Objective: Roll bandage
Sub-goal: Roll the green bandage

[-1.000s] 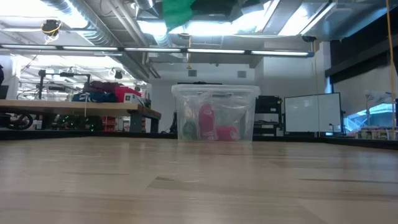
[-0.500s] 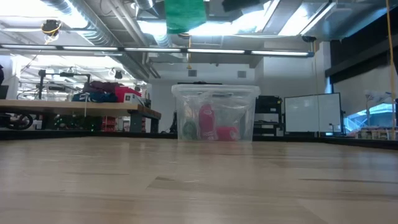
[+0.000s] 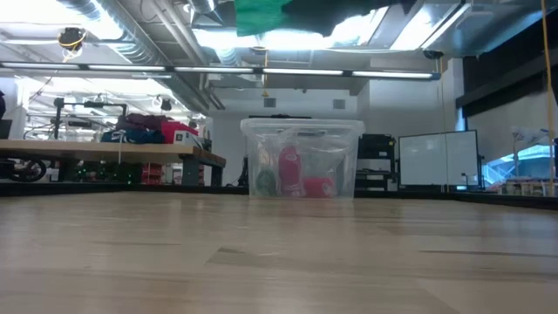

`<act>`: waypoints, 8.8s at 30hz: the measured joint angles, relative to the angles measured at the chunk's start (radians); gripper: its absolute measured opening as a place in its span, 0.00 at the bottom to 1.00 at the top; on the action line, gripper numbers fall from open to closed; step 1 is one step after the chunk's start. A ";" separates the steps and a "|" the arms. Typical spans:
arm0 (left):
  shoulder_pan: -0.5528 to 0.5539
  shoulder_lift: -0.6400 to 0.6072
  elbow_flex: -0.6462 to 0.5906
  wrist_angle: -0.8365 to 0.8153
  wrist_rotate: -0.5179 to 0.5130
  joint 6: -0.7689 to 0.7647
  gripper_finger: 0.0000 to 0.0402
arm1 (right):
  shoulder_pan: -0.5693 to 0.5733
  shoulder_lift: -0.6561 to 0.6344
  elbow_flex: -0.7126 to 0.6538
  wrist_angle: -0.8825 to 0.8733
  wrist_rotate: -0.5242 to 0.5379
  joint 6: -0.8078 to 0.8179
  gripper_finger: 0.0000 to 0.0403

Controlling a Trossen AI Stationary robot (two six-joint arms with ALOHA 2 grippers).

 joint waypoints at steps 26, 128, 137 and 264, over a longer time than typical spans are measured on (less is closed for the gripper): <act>0.000 -0.028 0.000 0.029 -0.004 0.002 0.03 | 0.051 -0.013 0.000 -0.141 -0.018 -0.087 0.02; -0.115 0.279 0.000 -0.209 0.056 -0.398 0.03 | 0.082 0.000 0.248 -0.447 0.274 0.223 0.64; -0.091 0.230 0.000 -0.190 0.062 -0.430 0.03 | 0.083 -0.128 0.255 -0.733 0.341 0.066 0.64; 0.038 0.116 0.000 0.001 0.272 -0.162 0.03 | 0.077 -0.093 -0.317 0.333 0.138 0.203 0.34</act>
